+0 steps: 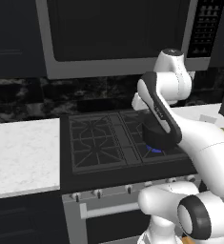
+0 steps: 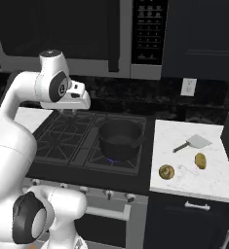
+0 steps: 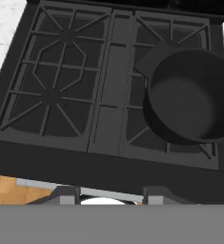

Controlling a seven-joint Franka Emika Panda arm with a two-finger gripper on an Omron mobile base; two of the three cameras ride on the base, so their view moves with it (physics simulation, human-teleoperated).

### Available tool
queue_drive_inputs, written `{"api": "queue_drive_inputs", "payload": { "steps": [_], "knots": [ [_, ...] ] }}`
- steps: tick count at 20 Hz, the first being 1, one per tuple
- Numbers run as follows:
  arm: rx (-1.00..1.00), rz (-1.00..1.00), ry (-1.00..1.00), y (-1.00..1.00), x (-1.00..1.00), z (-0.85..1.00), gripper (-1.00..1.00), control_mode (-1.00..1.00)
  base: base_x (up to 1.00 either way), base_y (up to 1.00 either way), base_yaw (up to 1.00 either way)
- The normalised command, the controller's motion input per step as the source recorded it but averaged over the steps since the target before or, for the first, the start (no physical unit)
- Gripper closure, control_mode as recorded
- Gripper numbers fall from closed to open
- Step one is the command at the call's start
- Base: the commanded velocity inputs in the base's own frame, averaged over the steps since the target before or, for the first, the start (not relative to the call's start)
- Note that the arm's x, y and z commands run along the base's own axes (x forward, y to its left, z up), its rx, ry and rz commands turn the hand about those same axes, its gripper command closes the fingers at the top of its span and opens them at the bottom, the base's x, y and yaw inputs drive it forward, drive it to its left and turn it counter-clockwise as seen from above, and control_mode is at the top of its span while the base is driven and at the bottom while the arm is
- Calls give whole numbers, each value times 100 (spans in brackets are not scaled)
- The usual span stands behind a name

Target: Put the onion and potato in the pot. Retrieve the spatula and lightly stir the vegetables in the pot.

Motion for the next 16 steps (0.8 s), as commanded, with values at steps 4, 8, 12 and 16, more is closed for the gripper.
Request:
{"api": "queue_drive_inputs", "payload": {
  "steps": [4, 8, 12, 16],
  "knots": [
    [0, 0, 0, 0, 0, 0, -100, 100, 0, -6, 0],
    [0, 0, 0, 0, 0, 0, -100, 100, -1, -74, 0],
    [0, 0, 0, 0, 0, 0, -100, 100, 0, -81, 0],
    [0, 0, 0, 0, 0, 0, -100, 100, 0, -59, -1]
  ]
}}
